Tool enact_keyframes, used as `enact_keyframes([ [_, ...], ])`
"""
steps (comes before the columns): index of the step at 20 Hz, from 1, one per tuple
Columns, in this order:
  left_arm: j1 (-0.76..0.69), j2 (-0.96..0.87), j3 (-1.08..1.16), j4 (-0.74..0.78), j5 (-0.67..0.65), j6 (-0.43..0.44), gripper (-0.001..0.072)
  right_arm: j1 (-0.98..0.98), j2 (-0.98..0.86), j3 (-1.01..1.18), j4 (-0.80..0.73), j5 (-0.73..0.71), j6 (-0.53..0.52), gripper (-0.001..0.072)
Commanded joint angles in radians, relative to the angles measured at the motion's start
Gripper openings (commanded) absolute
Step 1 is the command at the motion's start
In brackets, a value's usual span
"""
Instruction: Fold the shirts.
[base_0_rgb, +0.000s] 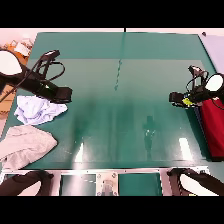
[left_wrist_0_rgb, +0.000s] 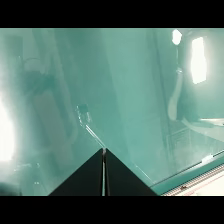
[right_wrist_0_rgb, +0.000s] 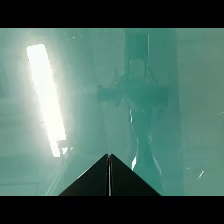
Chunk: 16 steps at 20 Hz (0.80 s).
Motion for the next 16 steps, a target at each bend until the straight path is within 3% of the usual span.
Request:
enact_keyframes([
  [1, 0.0, 0.001, 0.0, 0.0, 0.0, 0.0, 0.0025, 0.0, 0.001, 0.0, 0.001, 0.0, 0.0, 0.0012],
  [4, 0.0, 0.001, 0.0, 0.0, 0.011, 0.0, 0.0025, 0.0, 0.0, 0.0, 0.001, -0.001, 0.0, 0.0012],
  [14, 0.0, -0.002, 0.0, 0.027, 0.338, 0.002, 0.0035, 0.0, 0.0, 0.0, 0.006, -0.061, 0.0, 0.0012],
  [15, 0.0, -0.006, 0.0, 0.097, 0.336, 0.002, 0.0394, 0.0, 0.0, 0.0, 0.006, -0.082, 0.0, 0.0012],
  [16, 0.0, -0.012, -0.003, 0.202, 0.32, -0.011, 0.0702, 0.0, 0.0, 0.0, 0.007, -0.091, 0.0, 0.0012],
])
